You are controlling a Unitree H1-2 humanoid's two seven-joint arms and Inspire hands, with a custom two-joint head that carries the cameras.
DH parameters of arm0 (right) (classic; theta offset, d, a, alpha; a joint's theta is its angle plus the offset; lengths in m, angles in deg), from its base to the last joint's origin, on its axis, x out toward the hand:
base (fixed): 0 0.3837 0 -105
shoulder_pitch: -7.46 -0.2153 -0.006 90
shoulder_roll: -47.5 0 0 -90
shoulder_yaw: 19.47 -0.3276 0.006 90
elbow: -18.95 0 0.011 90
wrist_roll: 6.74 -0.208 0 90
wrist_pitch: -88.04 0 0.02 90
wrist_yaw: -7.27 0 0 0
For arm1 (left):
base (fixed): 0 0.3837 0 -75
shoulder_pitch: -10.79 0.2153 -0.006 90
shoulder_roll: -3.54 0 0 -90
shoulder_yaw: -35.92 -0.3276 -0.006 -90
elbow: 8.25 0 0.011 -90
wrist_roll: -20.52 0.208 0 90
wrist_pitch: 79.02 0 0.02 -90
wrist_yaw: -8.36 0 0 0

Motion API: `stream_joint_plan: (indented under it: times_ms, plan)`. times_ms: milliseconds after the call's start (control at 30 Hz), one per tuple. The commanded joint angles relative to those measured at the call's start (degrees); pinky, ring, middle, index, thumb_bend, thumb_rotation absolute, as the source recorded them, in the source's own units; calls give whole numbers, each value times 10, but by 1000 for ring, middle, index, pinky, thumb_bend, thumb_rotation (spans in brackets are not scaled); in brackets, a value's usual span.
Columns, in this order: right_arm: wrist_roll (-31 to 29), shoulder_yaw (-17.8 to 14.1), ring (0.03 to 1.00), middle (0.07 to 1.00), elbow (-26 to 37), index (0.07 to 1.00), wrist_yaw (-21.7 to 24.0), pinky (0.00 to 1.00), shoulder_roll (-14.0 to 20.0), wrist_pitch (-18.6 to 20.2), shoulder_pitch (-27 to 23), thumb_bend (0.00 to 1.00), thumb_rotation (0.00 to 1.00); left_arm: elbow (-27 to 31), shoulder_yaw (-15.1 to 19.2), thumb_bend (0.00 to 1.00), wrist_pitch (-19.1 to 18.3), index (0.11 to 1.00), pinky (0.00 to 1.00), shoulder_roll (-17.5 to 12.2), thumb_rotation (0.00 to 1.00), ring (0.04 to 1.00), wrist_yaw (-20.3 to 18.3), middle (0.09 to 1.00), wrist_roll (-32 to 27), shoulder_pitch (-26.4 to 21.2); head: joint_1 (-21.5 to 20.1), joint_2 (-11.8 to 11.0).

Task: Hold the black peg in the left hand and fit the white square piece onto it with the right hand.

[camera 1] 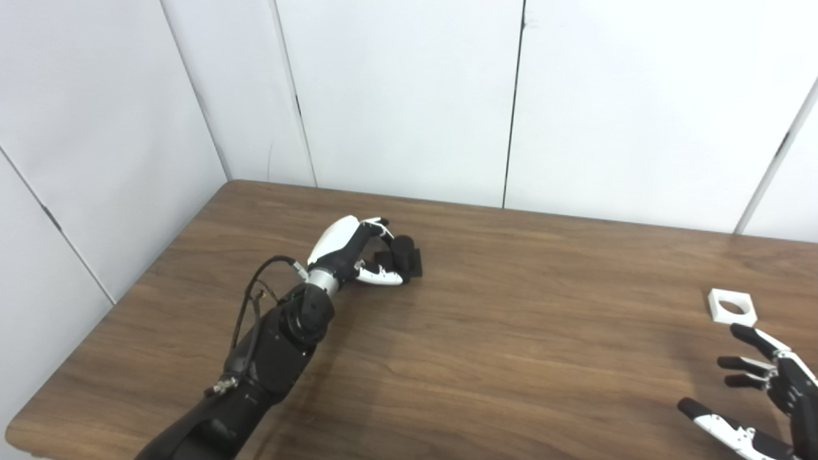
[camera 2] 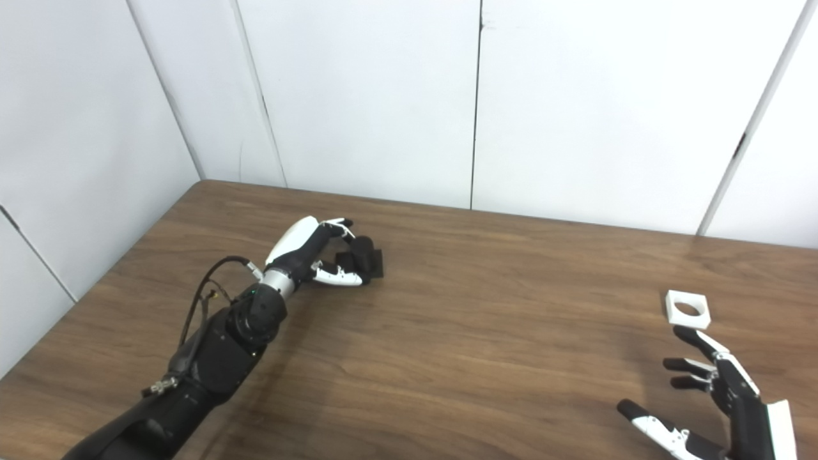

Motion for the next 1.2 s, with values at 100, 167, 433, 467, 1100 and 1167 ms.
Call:
stream_joint_plan:
  times_ms: [100, 167, 433, 467, 1100, 1167]
  plan:
    - [-3, 0, 655, 813, 14, 771, -5, 559, -9, -9, 6, 741, 210, -6, -15, 521, 48, 492, 949, -12, 75, 972, -58, 927, -13, 5, -3, 3]
    - [-3, 1, 654, 813, 17, 771, -4, 555, -9, -6, 6, 743, 213, -10, -18, 522, 63, 492, 948, -14, 75, 976, -67, 928, -17, 5, -5, 4]
    - [6, 5, 668, 827, 25, 782, 0, 574, -5, 2, 7, 747, 276, -17, -40, 522, 108, 492, 996, -11, 73, 999, -118, 936, -35, 8, -13, 7]
    - [6, 5, 669, 830, 23, 783, 0, 579, -4, 0, 7, 750, 289, -20, -42, 522, 117, 492, 996, -9, 74, 999, -122, 936, -37, 8, -14, 7]
    - [-1, 2, 673, 835, 14, 790, -3, 567, -7, -4, 8, 778, 369, -1, -94, 521, 180, 489, 945, 17, 76, 987, -151, 929, -29, 5, -45, 20]
    - [6, 2, 672, 836, 15, 780, -7, 556, -9, -5, 8, 780, 375, 4, -98, 521, 181, 489, 940, 19, 76, 987, -155, 929, -30, 6, -48, 21]
